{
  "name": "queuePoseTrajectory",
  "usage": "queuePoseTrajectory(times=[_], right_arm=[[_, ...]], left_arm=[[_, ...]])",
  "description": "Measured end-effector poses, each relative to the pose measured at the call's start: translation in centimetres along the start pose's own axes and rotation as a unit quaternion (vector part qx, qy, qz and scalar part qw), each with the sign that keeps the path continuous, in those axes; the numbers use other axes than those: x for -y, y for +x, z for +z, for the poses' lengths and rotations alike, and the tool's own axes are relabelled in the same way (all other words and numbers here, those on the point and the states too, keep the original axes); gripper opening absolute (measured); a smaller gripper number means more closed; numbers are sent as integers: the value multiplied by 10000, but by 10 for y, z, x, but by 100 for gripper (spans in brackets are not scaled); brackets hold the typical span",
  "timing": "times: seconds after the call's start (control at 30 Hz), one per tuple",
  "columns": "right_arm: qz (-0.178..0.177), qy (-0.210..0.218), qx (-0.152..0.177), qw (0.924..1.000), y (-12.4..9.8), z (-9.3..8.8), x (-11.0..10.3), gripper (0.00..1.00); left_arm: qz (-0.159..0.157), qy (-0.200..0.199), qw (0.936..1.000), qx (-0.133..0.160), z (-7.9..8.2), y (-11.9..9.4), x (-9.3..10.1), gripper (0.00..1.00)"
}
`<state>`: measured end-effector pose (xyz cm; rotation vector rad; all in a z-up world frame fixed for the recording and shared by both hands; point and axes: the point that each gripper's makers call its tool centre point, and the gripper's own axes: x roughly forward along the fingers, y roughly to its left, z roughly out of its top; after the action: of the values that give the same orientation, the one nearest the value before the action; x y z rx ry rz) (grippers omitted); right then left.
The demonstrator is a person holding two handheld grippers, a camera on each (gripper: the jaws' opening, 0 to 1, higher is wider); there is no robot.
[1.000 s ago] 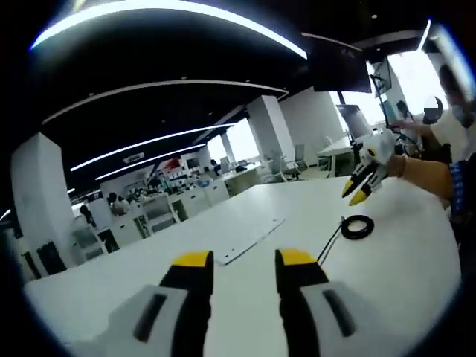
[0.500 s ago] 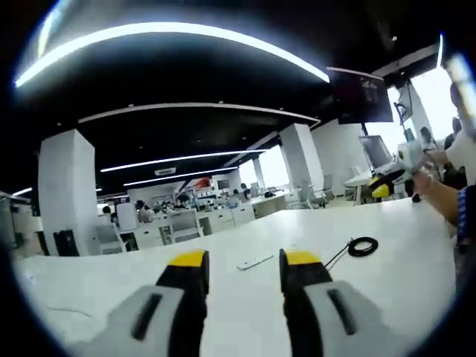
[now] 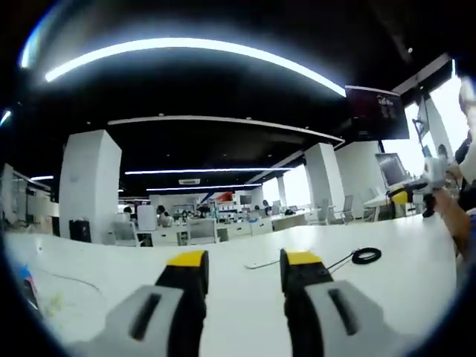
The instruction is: Plug the desk Type‑C cable into the charger adapter.
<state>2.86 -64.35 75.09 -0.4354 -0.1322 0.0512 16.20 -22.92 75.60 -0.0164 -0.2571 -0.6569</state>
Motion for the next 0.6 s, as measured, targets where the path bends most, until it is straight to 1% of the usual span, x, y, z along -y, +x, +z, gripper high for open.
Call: queuePoseTrajectory(times=[0.03,0.07,0.1,0.17,0.3,0.33,0.4,0.47,0.53,0.6], right_arm=[[-115,259,116,9995,-5,-1,2,14],[-149,355,195,9991,-8,-2,2,14],[-191,399,214,9988,-9,-3,4,14],[-320,468,225,9981,-13,-7,8,14],[-689,473,190,9963,-17,-20,18,14],[-727,535,232,9956,-18,-22,19,13],[-710,686,233,9948,-19,-27,19,13],[-670,729,98,9950,-18,-34,19,13],[-726,678,17,9951,-19,-37,21,13],[-684,707,-11,9951,-19,-39,19,13]], left_arm=[[172,57,9998,-26,-4,-3,-5,38],[325,114,9994,-32,-6,-6,-9,39],[373,135,9992,-29,-6,-7,-11,39],[624,361,9974,-57,-9,-12,-17,39],[815,627,9946,-133,-16,-17,-21,39],[862,686,9938,-171,-19,-18,-22,39],[885,679,9936,-199,-23,-19,-25,39],[837,451,9951,-273,-31,-22,-26,39],[879,477,9946,-277,-31,-23,-29,39],[932,507,9940,-267,-31,-25,-31,40]])
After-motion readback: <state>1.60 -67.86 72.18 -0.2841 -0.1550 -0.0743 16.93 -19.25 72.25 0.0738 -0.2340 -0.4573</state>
